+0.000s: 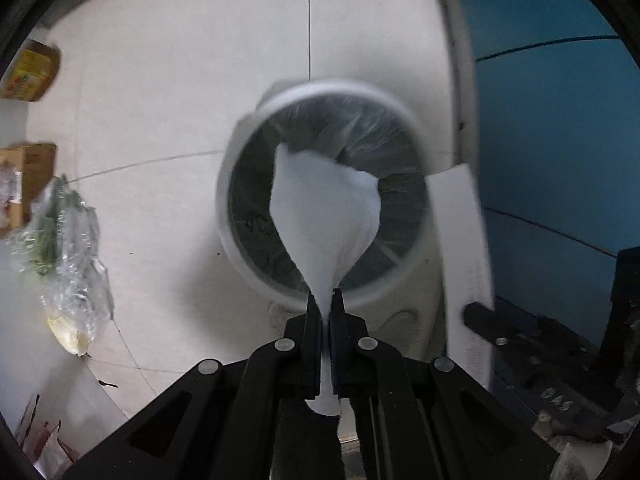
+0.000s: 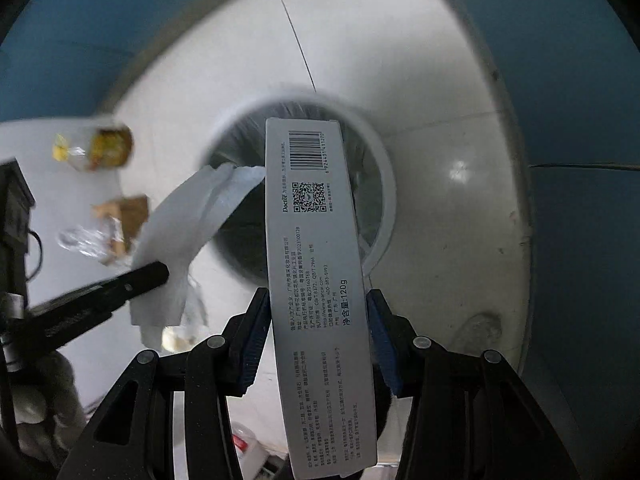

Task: Collect trash
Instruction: 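Open both tools to drop the tissue and box into the bin, then move both tools back toward the counter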

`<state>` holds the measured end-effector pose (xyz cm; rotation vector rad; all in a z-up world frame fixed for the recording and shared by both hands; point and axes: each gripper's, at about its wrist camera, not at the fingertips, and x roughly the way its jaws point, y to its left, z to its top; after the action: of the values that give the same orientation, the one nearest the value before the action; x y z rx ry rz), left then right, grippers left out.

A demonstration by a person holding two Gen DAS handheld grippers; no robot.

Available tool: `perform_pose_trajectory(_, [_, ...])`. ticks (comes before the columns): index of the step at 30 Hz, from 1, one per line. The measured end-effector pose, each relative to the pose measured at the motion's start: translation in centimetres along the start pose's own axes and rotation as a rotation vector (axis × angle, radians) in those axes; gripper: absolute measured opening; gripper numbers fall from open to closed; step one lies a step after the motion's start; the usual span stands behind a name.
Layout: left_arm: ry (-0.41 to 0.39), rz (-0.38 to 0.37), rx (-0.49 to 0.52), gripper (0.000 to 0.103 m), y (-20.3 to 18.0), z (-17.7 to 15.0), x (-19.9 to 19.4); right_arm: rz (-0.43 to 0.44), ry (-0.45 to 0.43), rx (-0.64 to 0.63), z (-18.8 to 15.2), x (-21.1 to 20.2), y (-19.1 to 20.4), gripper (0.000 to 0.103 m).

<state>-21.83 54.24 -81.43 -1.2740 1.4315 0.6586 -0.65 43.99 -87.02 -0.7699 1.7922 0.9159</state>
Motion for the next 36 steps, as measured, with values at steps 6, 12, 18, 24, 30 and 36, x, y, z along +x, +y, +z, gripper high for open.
perform_pose_trajectory(6, [0.034, 0.061, -0.009, 0.01, 1.1, 0.9, 5.0, -0.042, 0.155, -0.029, 3.7, 8.5, 0.3, 0.052])
perform_pose_trajectory(12, [-0.063, 0.141, -0.037, 0.103, 2.1, 0.5, 3.4, -0.079, 0.113, -0.018, 4.0, 6.2, -1.0, 0.083])
perform_pose_trajectory(18, [-0.196, 0.236, -0.052, 0.103, 0.6, -2.6, -2.4, -0.184, -0.053, -0.074, 1.9, -1.4, 1.0, 0.103])
perform_pose_trajectory(24, [-0.322, 0.292, -0.074, 0.103, -4.0, -6.3, -11.9, -0.26, -0.215, -0.141, -2.3, -10.6, 4.3, 0.103])
perform_pose_trajectory(30, [-0.427, 0.303, -0.061, 0.103, -6.9, -12.2, -21.7, -0.233, -0.319, -0.169, -8.1, -22.0, 7.4, 0.103])
perform_pose_trajectory(36, [-0.478, 0.288, -0.059, 0.103, -9.4, -18.3, -29.8, -0.194, -0.402, -0.203, -14.0, -32.6, 10.2, 0.103])
